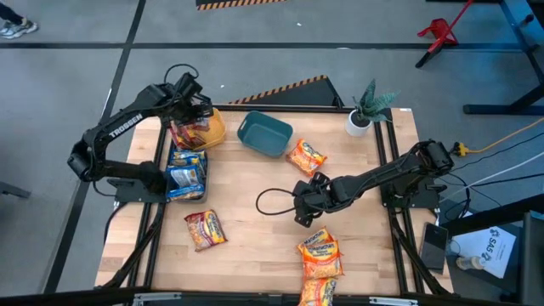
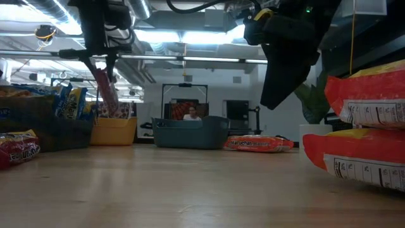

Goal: Sort Maruchan noodles
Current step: Put the red noodle pack into the yellow bin

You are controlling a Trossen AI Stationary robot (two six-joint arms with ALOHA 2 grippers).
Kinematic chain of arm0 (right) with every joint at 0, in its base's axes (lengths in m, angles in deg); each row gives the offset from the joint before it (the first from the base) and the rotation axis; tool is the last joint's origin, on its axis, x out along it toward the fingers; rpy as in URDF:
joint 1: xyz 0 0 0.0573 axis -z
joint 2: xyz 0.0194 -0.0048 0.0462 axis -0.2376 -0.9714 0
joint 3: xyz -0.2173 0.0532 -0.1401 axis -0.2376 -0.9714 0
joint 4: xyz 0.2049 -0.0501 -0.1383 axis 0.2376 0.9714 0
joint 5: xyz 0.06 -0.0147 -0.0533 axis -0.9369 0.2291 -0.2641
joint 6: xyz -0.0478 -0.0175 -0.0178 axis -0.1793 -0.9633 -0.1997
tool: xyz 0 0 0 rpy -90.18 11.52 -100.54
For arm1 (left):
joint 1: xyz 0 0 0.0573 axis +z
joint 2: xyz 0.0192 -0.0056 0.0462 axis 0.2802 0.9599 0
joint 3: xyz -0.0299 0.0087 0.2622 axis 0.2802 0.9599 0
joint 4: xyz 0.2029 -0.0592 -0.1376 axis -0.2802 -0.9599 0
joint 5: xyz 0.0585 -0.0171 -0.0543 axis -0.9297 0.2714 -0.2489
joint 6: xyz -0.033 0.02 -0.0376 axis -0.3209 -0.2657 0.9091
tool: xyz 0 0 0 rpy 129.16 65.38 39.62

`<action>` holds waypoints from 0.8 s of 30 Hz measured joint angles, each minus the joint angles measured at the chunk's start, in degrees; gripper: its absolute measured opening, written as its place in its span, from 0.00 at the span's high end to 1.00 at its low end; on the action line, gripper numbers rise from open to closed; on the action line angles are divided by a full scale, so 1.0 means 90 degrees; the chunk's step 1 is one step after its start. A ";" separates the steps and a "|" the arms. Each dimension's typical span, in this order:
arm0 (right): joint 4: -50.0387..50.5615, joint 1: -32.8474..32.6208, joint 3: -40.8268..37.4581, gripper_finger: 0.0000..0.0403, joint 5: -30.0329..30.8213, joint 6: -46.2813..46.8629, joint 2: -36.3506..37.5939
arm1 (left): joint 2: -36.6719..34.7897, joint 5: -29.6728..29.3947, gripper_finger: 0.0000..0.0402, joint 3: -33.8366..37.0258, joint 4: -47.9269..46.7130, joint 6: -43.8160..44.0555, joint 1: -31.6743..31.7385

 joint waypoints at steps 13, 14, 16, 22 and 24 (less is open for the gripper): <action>0.0000 0.0000 0.0000 0.22 0.0046 -0.0005 0.0000 | 0.0759 -0.0281 0.69 0.0005 -0.0302 0.0668 0.0000; 0.0002 0.0000 0.0000 0.22 0.0049 -0.0005 0.0000 | 0.0820 -0.0275 0.69 0.0005 -0.0335 0.0711 0.0000; 0.0002 0.0000 0.0000 0.22 0.0051 -0.0005 -0.0001 | 0.0902 -0.0276 0.69 0.0007 -0.0388 0.0754 0.0000; 0.0002 0.0000 0.0000 0.22 0.0055 -0.0005 -0.0003 | 0.1061 -0.0203 0.69 0.0007 -0.0257 0.0785 0.0000; 0.0002 0.0000 0.0000 0.22 0.0060 -0.0005 -0.0003 | 0.1134 -0.0153 0.69 0.0007 -0.0276 0.0849 0.0000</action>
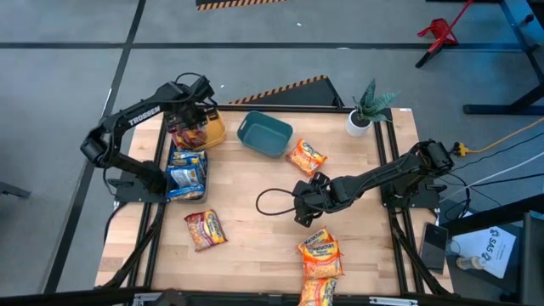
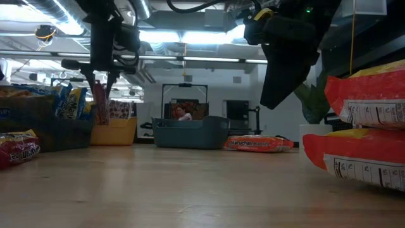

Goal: Sort Maruchan noodles
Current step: Put the red noodle pack into the yellow bin

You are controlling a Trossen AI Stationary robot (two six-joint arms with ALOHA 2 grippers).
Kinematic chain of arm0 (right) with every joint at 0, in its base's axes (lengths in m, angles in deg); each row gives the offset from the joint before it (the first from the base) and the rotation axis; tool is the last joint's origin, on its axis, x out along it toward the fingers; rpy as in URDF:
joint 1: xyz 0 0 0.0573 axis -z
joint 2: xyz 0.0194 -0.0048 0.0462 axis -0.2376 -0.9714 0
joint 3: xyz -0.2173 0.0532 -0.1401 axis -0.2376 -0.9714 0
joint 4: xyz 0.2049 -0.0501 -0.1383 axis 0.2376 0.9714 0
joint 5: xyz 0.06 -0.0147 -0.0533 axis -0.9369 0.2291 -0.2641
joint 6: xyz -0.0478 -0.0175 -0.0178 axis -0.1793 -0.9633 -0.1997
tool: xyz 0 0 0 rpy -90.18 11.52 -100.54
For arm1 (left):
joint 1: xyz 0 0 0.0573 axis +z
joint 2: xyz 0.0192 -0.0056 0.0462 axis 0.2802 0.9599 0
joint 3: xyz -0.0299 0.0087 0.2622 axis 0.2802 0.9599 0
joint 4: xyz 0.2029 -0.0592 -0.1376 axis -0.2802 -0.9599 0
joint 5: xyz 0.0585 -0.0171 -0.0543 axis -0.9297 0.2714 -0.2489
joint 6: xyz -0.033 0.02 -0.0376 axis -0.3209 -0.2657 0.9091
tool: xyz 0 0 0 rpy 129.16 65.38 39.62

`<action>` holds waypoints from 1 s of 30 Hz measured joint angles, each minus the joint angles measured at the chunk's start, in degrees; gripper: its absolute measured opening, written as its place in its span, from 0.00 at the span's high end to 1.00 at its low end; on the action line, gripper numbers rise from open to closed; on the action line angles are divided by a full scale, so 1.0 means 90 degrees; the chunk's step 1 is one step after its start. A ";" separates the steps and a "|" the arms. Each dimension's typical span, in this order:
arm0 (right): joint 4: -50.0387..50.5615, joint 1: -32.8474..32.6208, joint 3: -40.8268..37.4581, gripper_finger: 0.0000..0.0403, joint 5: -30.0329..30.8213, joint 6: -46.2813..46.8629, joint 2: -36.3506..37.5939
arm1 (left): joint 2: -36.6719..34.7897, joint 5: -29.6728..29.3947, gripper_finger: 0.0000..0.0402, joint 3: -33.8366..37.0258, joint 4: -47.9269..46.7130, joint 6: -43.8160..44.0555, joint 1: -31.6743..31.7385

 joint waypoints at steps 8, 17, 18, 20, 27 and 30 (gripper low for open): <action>0.0003 0.0000 0.0000 0.22 0.0056 -0.0002 0.0000 | 0.0400 0.0424 0.69 0.0000 0.0011 -0.0151 0.0204; 0.0063 0.0000 0.0000 0.22 0.0056 -0.0026 0.0000 | 0.0572 0.0417 0.69 0.0000 0.0028 -0.0385 0.0421; 0.0063 0.0000 0.0000 0.22 0.0054 -0.0054 0.0000 | 0.0572 0.0402 0.68 0.0000 0.0028 -0.0440 0.0434; 0.0063 0.0000 0.0000 0.22 0.0053 -0.0122 0.0000 | 0.0572 0.0395 0.67 0.0000 0.0028 -0.0616 0.0457; 0.0062 0.0000 0.0000 0.22 0.0042 -0.0154 -0.0002 | 0.0570 0.0164 0.59 0.0000 0.0015 -0.0842 0.0457; 0.0061 0.0000 0.0000 0.22 0.0039 -0.0155 -0.0002 | 0.0569 0.0105 0.55 0.0000 0.0006 -0.0941 0.0459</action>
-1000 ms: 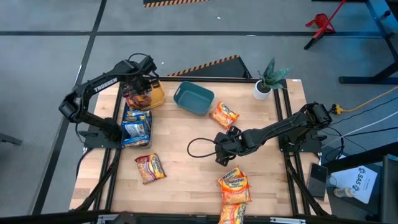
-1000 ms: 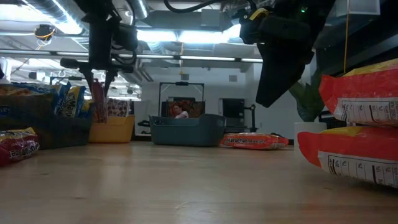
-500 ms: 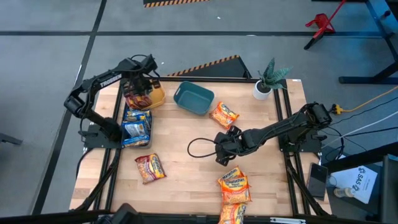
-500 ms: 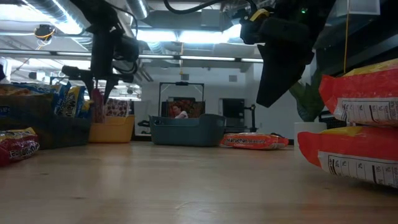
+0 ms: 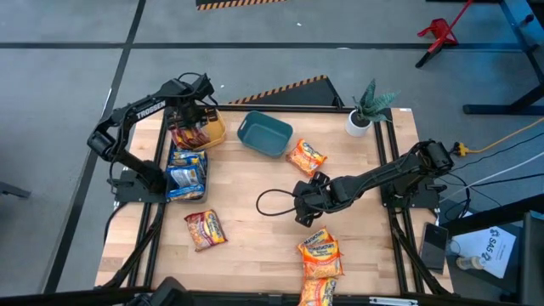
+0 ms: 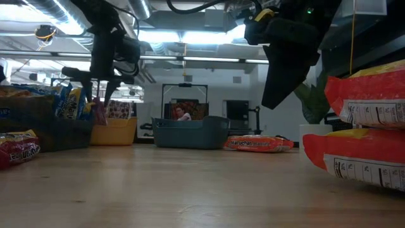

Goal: Sort Maruchan noodles
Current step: Put the red noodle pack into the yellow bin

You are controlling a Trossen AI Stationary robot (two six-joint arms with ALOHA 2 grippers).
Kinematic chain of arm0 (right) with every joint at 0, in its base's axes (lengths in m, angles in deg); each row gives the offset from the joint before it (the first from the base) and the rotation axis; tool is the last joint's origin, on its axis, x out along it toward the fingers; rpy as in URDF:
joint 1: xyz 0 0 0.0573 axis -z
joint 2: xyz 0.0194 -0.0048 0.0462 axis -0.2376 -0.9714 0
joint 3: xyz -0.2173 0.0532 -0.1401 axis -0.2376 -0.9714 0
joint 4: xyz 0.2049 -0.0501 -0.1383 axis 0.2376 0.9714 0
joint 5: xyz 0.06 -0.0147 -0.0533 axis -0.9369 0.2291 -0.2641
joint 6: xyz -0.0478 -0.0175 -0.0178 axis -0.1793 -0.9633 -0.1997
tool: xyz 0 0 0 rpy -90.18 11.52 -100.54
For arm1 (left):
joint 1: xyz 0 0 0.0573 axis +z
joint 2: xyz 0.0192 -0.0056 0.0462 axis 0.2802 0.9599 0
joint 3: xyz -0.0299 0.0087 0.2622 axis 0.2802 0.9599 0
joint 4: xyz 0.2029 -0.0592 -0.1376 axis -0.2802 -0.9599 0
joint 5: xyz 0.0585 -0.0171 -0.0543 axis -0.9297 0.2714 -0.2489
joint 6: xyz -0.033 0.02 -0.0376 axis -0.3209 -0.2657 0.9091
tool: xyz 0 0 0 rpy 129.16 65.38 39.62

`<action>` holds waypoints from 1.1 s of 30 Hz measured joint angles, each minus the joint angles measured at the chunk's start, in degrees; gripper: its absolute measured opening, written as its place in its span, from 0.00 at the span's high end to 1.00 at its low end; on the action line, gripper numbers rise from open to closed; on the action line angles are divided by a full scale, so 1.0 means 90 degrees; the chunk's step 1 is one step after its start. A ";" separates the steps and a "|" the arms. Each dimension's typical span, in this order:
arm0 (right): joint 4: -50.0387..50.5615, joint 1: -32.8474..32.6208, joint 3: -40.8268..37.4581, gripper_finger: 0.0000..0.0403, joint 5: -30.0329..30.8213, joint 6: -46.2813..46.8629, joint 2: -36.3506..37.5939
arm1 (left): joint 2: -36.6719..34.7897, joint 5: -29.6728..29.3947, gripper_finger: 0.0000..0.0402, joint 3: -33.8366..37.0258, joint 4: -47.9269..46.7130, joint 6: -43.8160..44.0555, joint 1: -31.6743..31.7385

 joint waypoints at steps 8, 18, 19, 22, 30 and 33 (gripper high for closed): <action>-0.0006 0.0000 0.0000 0.22 -0.0002 0.0000 0.0000 | -0.0336 0.0063 0.51 -0.0124 -0.0075 -0.0623 0.0000; -0.0035 0.0000 -0.0002 0.22 -0.0002 -0.0033 0.0000 | -0.1441 0.1874 0.51 -0.1047 -0.0878 -0.1651 -0.0272; -0.0059 0.0000 -0.0002 0.22 -0.0002 -0.0069 0.0000 | -0.1574 0.2149 0.51 -0.1096 -0.1093 -0.1692 -0.0427; -0.0146 0.0000 -0.0002 0.22 -0.0002 -0.0168 0.0000 | -0.1931 0.2178 0.51 -0.1039 -0.2052 -0.1793 -0.1198; -0.0247 0.0000 -0.0002 0.22 -0.0039 -0.0160 0.0000 | -0.3055 0.1788 0.51 -0.0403 -0.1992 0.1304 -0.4379; -0.0246 0.0000 -0.0002 0.22 -0.0053 -0.0155 -0.0002 | -0.3184 0.1543 0.51 -0.0272 -0.1767 0.2433 -0.5540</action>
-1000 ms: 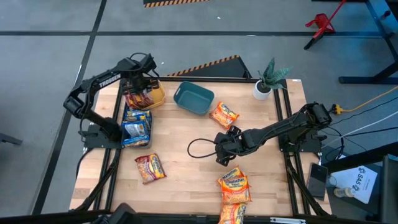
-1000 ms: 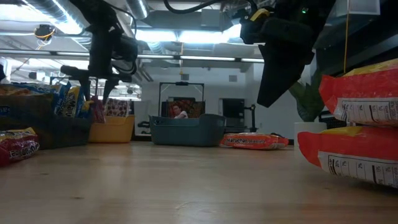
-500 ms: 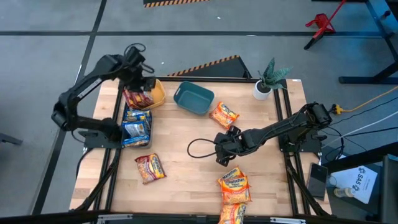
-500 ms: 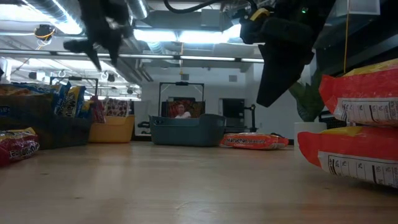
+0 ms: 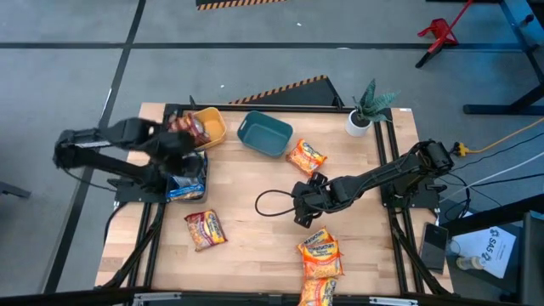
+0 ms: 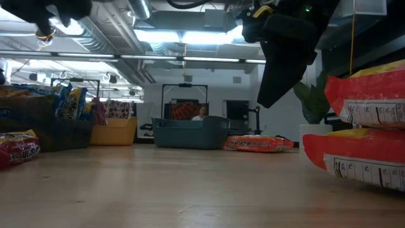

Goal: Sort Maruchan noodles
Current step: Put the red noodle pack into the yellow bin

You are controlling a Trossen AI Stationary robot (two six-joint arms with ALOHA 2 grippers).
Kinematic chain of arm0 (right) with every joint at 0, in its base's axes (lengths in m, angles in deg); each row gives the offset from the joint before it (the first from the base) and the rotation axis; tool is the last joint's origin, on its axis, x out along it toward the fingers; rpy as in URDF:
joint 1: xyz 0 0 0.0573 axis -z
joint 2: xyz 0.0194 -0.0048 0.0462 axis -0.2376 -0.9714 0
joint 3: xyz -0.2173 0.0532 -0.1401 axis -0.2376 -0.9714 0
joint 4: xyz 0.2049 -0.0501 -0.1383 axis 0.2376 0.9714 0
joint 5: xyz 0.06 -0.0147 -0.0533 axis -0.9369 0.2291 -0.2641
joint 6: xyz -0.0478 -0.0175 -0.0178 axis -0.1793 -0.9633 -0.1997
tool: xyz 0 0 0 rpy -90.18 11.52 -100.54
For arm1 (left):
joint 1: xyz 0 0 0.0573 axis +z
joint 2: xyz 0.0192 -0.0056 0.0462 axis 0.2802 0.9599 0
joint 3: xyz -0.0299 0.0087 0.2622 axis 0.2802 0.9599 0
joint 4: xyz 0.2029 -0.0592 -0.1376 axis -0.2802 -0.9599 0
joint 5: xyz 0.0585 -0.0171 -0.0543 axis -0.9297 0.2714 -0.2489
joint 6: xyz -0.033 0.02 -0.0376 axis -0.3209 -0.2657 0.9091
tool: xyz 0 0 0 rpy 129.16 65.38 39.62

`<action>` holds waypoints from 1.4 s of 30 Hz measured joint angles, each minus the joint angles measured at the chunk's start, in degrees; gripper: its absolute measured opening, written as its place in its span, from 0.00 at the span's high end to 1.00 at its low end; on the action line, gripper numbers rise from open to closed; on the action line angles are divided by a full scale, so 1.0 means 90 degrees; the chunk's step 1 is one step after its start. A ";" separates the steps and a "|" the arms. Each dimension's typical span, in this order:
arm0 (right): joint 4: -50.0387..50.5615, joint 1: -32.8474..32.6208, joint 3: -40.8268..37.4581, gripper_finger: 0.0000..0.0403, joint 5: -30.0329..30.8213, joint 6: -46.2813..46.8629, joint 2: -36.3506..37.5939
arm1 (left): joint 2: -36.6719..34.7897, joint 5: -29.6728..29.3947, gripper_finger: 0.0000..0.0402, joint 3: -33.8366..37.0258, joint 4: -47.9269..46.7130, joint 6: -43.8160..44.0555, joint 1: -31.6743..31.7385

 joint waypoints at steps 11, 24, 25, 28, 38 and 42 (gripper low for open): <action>0.0018 0.0000 0.0000 0.22 -0.0124 0.0175 0.0000 | 0.0642 -0.0211 0.51 0.0923 0.1898 0.2369 -0.3295; 0.0047 0.0000 0.0000 0.22 -0.0225 0.0170 0.0000 | 0.1635 -0.0577 0.51 0.2296 0.3471 0.5442 -0.5741; 0.0046 0.0000 0.0000 0.22 -0.0256 0.0163 0.0000 | 0.1629 -0.0751 0.51 0.2413 0.3570 0.5719 -0.5892; 0.0047 0.0000 0.0000 0.22 -0.0289 0.0126 0.0000 | 0.1639 -0.1119 0.51 0.2779 0.3868 0.6432 -0.6242; 0.0059 0.0000 0.0000 0.22 -0.0389 0.0095 0.0000 | 0.2484 -0.1983 0.51 0.3299 0.5513 0.6770 -0.6119; 0.0052 -0.0001 0.0000 0.22 -0.0386 0.0002 0.0000 | 0.3149 -0.2305 0.51 0.3298 0.6953 0.6668 -0.5823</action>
